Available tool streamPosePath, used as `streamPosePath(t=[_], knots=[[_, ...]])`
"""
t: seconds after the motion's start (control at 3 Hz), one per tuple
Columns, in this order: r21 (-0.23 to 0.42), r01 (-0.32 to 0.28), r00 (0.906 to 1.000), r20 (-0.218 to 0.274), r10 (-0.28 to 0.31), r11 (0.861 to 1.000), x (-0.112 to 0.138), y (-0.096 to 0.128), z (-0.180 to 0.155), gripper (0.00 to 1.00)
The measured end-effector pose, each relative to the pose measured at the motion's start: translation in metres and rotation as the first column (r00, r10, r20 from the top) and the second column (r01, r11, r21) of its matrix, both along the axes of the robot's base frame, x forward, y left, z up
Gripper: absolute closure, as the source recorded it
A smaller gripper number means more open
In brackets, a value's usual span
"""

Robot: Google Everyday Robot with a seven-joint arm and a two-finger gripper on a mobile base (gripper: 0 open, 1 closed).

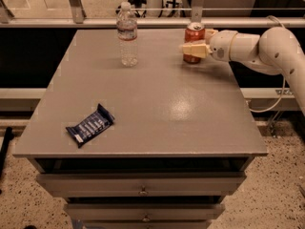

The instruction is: Move coke can near rxbar blueberry

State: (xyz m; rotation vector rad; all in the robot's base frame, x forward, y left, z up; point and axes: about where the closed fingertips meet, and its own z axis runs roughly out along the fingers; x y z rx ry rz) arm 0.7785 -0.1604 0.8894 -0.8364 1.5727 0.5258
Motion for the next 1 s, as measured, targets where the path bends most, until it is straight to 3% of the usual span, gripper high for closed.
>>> streamPosePath(t=[0.33,0.67,1.0], knots=[[0.007,0.001,0.9992,0.039,-0.001,1.000,-0.008,-0.003,0.009,0.61],[0.016,-0.005,0.9963,0.086,0.004,1.000,-0.037,-0.009,0.037,0.85],[0.017,-0.007,0.9960,0.089,0.006,1.000,-0.040,-0.008,0.040,1.00]])
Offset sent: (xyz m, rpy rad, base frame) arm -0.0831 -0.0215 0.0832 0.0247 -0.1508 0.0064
